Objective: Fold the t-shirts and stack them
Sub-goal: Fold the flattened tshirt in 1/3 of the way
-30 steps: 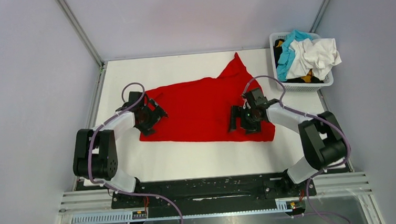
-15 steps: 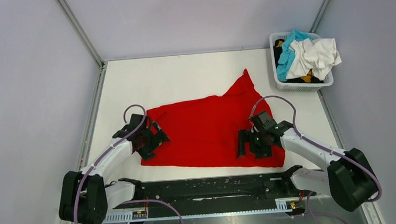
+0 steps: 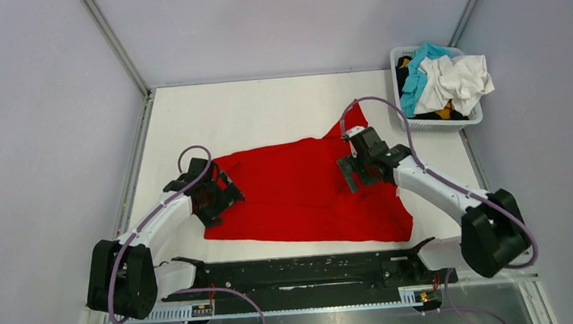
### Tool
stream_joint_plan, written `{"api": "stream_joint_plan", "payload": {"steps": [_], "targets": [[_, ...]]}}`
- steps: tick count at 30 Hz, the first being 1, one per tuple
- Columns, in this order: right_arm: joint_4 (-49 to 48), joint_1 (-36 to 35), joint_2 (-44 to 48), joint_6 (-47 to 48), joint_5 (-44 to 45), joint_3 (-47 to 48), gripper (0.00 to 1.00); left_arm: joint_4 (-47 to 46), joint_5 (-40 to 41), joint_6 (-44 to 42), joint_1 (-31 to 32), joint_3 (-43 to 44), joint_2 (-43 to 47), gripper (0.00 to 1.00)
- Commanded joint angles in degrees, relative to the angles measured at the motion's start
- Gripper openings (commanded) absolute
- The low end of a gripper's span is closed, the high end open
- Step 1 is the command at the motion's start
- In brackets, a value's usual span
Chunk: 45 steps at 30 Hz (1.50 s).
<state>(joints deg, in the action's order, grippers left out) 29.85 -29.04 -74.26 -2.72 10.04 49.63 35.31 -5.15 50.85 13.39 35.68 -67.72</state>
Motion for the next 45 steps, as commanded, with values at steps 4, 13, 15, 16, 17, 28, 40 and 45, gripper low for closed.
{"api": "stream_joint_plan", "payload": {"steps": [4,13,15,16,17,28,40,45], "targets": [[-0.46,-0.33,-10.0,17.09,6.83,1.76,1.0,-0.88,0.6,-2.41,0.06,1.73,-4.11,0.99],[-9.96,-0.15,-16.41,18.33,19.83,2.88,1.0,-2.1,2.17,-3.28,-0.33,1.53,-8.61,0.99],[-12.32,0.21,-18.44,20.16,22.16,4.1,0.99,-2.08,2.56,-3.43,-0.69,1.19,-8.93,0.99],[-13.88,0.66,-19.52,21.0,23.06,4.77,0.99,-2.11,2.69,-3.52,-0.94,1.14,-9.08,0.99],[-15.4,1.3,-20.63,21.89,23.37,5.5,1.0,-2.16,2.8,-3.56,-1.03,0.99,-9.2,0.99],[-21.83,6.65,-24.12,25.33,20.0,13.37,1.0,-2.18,3.3,-3.26,-1.7,0.02,-9.77,0.99],[-13.44,9.92,-16.55,-4.08,15.39,14.62,0.99,-0.74,3.39,-3.59,-1.63,3.14,-5.47,0.99],[-16.2,14.26,-10.6,-20.25,-12.67,8.32,1.0,-0.49,4.62,-3.68,-1.64,6.28,-2.34,0.99]]}}
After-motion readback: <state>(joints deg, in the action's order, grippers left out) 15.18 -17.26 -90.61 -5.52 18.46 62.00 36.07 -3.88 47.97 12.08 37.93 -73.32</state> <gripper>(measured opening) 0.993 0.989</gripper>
